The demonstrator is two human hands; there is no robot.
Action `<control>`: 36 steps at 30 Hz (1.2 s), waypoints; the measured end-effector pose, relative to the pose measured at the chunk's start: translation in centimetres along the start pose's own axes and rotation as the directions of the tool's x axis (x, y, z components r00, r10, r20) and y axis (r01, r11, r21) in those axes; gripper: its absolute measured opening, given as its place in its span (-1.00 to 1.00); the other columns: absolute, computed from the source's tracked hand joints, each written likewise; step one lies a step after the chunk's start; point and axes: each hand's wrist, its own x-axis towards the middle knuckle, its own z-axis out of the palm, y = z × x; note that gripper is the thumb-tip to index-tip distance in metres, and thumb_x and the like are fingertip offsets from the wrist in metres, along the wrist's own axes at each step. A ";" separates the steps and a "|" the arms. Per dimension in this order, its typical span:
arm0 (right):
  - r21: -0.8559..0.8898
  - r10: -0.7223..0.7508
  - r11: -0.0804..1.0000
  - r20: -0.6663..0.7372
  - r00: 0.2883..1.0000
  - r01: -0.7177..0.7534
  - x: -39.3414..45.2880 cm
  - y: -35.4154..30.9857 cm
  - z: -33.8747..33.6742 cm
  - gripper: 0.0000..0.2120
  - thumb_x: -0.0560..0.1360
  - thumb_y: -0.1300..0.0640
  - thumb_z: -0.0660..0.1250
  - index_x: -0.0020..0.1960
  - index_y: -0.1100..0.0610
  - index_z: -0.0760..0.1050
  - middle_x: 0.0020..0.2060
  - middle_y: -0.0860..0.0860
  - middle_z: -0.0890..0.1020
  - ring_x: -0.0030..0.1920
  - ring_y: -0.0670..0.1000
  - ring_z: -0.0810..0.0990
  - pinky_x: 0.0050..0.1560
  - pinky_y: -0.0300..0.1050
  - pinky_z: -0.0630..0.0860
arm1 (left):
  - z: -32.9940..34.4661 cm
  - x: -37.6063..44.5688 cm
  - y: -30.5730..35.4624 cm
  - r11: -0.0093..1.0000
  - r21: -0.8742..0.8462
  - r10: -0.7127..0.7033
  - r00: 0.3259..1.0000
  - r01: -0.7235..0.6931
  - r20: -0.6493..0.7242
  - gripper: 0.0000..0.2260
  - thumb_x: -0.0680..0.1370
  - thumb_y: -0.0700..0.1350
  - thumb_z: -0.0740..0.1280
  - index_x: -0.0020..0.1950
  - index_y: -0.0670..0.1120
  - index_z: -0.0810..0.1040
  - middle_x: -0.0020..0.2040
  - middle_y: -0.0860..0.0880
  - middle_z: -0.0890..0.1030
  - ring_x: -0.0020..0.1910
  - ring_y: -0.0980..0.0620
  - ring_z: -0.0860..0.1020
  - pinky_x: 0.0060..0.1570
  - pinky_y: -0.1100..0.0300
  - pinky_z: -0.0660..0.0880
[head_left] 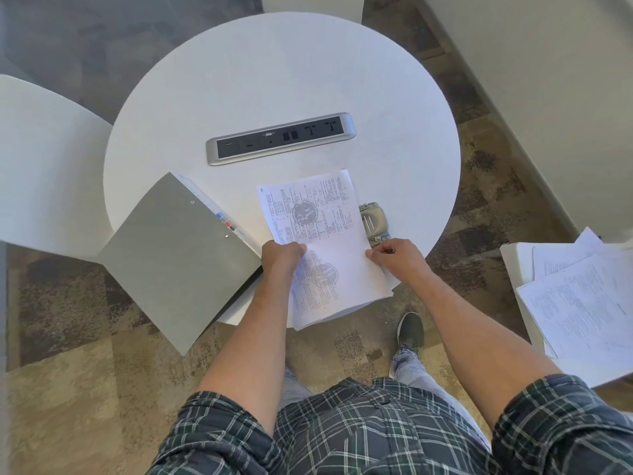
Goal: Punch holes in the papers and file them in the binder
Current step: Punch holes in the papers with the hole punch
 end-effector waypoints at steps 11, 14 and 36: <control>0.040 0.032 0.999 -0.089 0.996 -0.028 -0.2 -0.3 0.3 -0.69 0.57 0.03 0.42 -0.29 0.13 0.51 -0.39 -0.05 0.50 -0.34 -0.05 0.41 -0.30 -0.14 0.28 | 0.5 -0.3 -0.3 0.998 -0.058 0.025 0.998 -0.021 0.065 -0.66 0.46 -0.23 0.52 0.22 -0.17 0.63 0.08 -0.08 0.69 -0.06 -0.07 0.65 -0.02 0.07 0.58; 0.024 0.033 0.999 -0.103 0.994 -0.030 -0.1 -0.2 0.3 -0.73 0.58 0.03 0.40 -0.19 0.21 0.58 -0.32 -0.03 0.56 -0.29 -0.05 0.46 -0.28 -0.14 0.32 | 0.7 -0.3 -0.2 0.996 -0.084 0.026 0.996 -0.020 0.081 -0.67 0.45 -0.26 0.54 0.20 -0.17 0.64 0.06 -0.08 0.69 -0.10 -0.05 0.65 -0.03 0.08 0.58; 0.009 0.015 1.000 -0.170 0.985 -0.013 -0.1 0.2 0.2 -0.65 0.61 0.03 0.33 -0.29 0.12 0.37 -0.40 -0.03 0.43 -0.33 -0.02 0.36 -0.31 -0.11 0.26 | 0.9 -1.0 1.0 0.990 -0.138 0.012 0.992 0.006 0.125 -0.73 0.43 -0.30 0.54 0.06 -0.17 0.55 -0.08 -0.02 0.62 -0.21 0.06 0.56 -0.05 0.12 0.47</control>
